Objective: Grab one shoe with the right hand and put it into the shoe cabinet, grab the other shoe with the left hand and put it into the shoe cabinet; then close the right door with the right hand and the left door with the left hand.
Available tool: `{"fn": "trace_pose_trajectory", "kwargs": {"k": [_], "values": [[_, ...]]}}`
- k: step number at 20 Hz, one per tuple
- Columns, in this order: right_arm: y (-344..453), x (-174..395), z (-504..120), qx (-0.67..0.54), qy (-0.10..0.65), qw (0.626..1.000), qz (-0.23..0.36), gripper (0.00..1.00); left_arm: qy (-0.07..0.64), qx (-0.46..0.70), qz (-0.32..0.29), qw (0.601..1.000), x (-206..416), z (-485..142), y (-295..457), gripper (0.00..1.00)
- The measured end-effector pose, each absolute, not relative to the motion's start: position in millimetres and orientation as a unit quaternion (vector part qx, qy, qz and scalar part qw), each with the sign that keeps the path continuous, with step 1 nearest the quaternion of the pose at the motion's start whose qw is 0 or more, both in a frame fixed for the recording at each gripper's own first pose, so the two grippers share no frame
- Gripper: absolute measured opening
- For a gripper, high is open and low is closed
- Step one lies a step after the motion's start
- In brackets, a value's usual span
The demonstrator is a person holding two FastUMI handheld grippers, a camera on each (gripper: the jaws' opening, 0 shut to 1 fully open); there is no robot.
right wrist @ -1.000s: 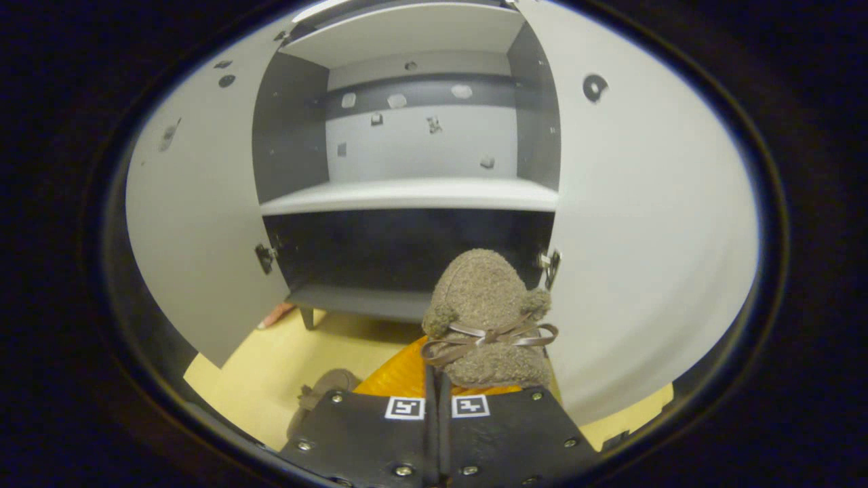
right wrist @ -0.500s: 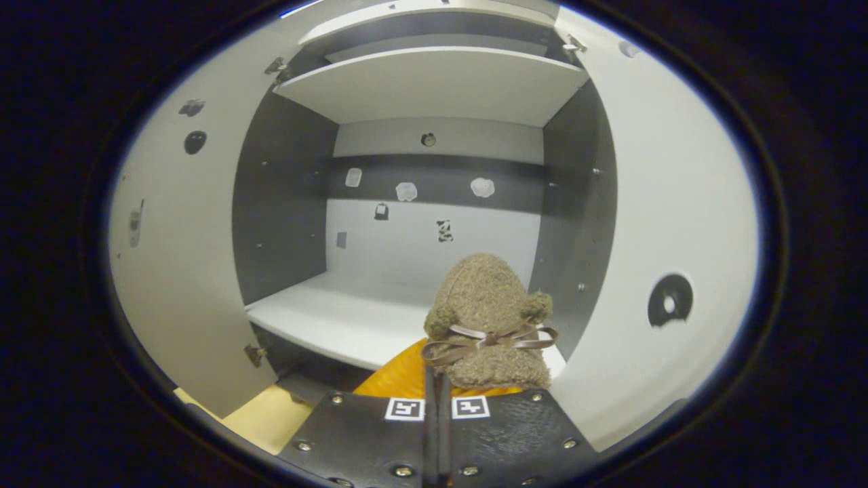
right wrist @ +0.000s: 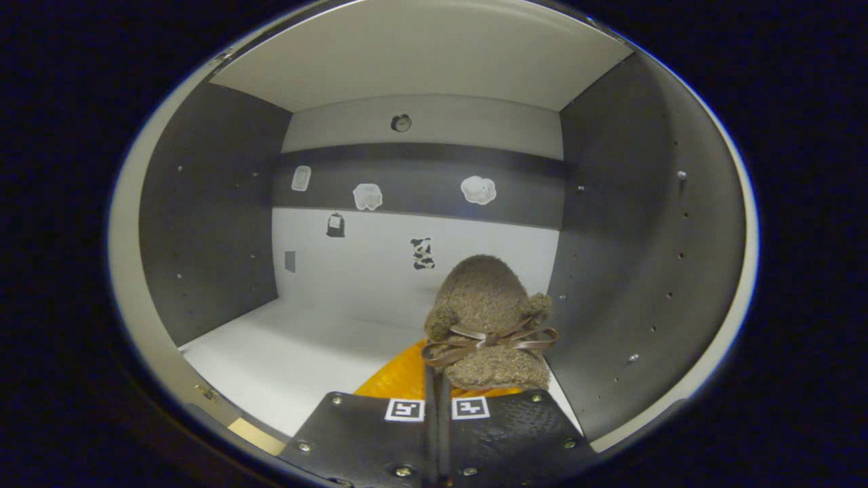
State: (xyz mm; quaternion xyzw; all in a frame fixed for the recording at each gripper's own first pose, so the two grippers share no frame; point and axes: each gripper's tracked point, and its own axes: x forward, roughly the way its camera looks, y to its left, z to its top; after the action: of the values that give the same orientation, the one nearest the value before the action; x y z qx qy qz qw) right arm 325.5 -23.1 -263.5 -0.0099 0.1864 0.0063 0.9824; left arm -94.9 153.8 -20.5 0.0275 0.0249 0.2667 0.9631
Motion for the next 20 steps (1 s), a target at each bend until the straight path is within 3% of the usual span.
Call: {"fn": "trace_pose_trajectory", "kwargs": {"k": [10, 13, 15, 17, 20], "values": [[-29.9, 346.9, -310.0, 0.005, 0.250, 0.968, -0.019, 0.01, 0.024, 0.004, 0.287, 0.958, -100.4, -26.9, 159.8, 0.99], [-33.6, 342.4, -319.5, 0.016, 0.272, 0.962, -0.021, 0.11, 0.022, 0.002, 0.284, 0.958, -99.7, -26.9, 157.2, 0.99], [-32.2, 340.1, -318.5, 0.023, 0.277, 0.960, -0.016, 0.10, 0.022, 0.001, 0.282, 0.959, -99.1, -27.8, 155.7, 0.98], [-29.2, 335.2, -315.3, 0.029, 0.280, 0.959, -0.011, 0.33, 0.022, 0.001, 0.280, 0.960, -99.2, -27.9, 155.5, 0.99], [-23.6, 324.9, -311.1, 0.020, 0.284, 0.959, -0.004, 0.41, 0.019, 0.003, 0.273, 0.962, -99.4, -25.7, 152.6, 0.98]]}}
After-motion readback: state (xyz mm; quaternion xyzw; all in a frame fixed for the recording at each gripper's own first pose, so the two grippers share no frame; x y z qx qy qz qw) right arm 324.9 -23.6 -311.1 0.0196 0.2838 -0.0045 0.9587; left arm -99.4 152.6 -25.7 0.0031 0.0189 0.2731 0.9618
